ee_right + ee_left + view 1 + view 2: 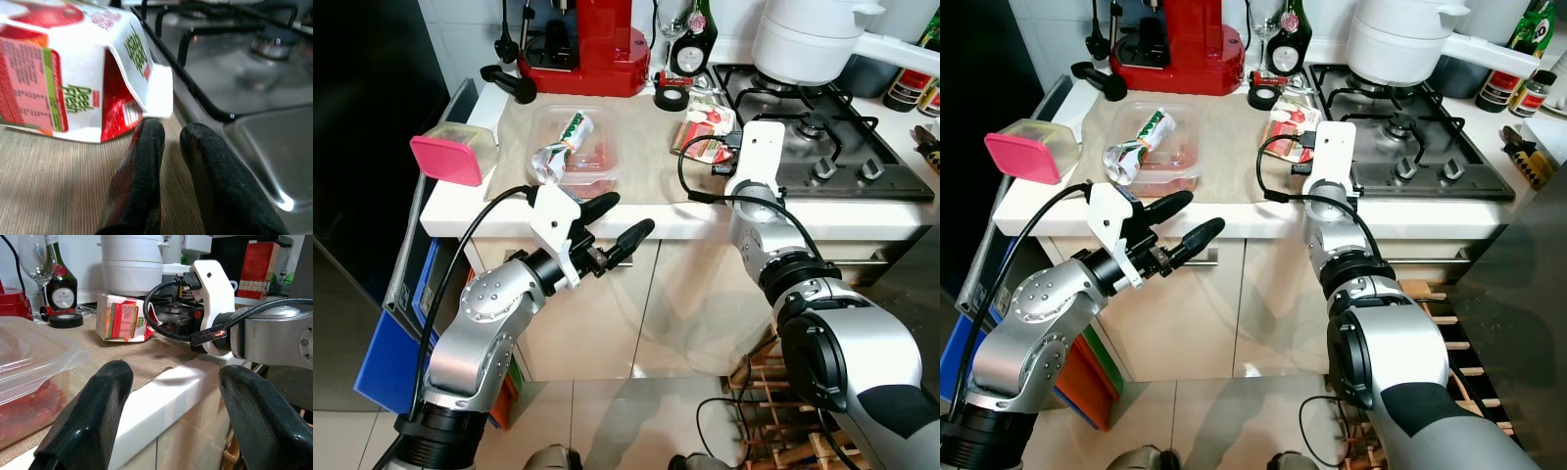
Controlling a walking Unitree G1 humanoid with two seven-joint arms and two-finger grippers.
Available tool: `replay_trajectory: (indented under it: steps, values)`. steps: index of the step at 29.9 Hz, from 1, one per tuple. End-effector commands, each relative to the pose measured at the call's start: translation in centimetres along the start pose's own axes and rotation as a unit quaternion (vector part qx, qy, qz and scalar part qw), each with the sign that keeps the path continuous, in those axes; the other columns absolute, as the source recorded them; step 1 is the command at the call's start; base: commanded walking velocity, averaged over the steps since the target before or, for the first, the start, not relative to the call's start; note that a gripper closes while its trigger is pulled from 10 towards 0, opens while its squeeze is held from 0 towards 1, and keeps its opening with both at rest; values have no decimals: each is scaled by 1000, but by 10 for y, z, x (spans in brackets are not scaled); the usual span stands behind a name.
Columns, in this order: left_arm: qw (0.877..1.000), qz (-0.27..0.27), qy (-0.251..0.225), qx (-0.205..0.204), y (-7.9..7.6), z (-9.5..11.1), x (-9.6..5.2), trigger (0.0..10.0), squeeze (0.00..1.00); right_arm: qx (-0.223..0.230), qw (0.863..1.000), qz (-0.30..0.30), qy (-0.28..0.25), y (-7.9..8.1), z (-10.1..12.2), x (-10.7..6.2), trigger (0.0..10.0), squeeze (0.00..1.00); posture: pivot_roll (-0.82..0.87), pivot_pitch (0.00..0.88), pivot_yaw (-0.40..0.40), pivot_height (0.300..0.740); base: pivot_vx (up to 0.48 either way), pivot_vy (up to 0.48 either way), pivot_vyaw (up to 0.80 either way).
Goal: Restocking fridge
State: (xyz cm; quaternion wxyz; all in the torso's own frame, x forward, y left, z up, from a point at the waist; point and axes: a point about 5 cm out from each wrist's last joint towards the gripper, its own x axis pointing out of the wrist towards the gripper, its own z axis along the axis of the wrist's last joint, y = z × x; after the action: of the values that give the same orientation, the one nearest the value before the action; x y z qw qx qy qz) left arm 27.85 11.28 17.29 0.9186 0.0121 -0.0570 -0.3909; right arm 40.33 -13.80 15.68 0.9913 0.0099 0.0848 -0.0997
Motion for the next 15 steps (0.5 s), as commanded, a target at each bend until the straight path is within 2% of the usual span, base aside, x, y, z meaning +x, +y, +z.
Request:
replay_trajectory:
  steps: [1, 11, 15]
  values:
    - [1000, -3, -5, 4, 0, 5, 0, 10000, 0, 19, 999, -3, 25, -4, -7, 0, 10000, 0, 95, 62, -34, 740, 0, 0, 0]
    - [1000, 1, -7, 7, 0, 6, 0, 10000, 0, 55, 998, 12, 35, -5, 14, 5, 10000, 0, 103, 50, -43, 740, 0, 0, 0]
    - [1000, 2, -8, 9, 1, 7, 1, 10000, 0, 75, 995, 13, 60, -8, 19, 7, 10000, 0, 108, 41, -48, 740, 0, 0, 0]
